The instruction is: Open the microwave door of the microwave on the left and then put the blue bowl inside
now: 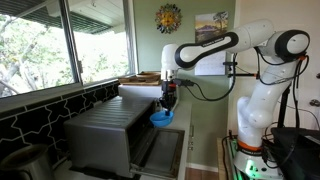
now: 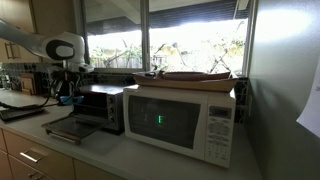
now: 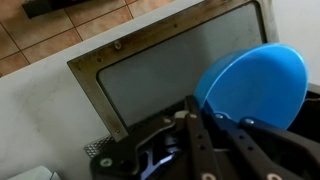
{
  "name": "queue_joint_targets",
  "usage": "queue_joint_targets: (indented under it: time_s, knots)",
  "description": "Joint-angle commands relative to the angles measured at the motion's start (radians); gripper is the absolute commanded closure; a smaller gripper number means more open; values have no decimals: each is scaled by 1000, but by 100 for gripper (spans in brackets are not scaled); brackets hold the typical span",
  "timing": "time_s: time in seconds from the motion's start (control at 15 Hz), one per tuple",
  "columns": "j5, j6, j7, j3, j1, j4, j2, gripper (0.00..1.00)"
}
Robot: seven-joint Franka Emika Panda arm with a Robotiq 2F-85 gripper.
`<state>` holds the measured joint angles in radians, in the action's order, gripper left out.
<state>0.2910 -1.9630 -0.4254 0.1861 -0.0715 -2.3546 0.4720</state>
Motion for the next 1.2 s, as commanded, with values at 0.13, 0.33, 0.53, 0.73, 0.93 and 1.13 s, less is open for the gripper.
queue_joint_targets:
  time_s: [0.13, 0.33, 0.53, 0.73, 0.93, 1.13]
  knots:
    - [6, -159, -128, 11, 31, -72, -47, 96]
    - [19, -250, -190, 8, 36, -79, -83, 96]
    - [51, -324, -234, -5, 27, -77, -113, 96]
    - [90, -375, -245, -19, 18, -79, -129, 96]
    - [127, -408, -253, -26, 16, -77, -143, 96]
    - [160, -449, -273, -24, 12, -73, -162, 96]
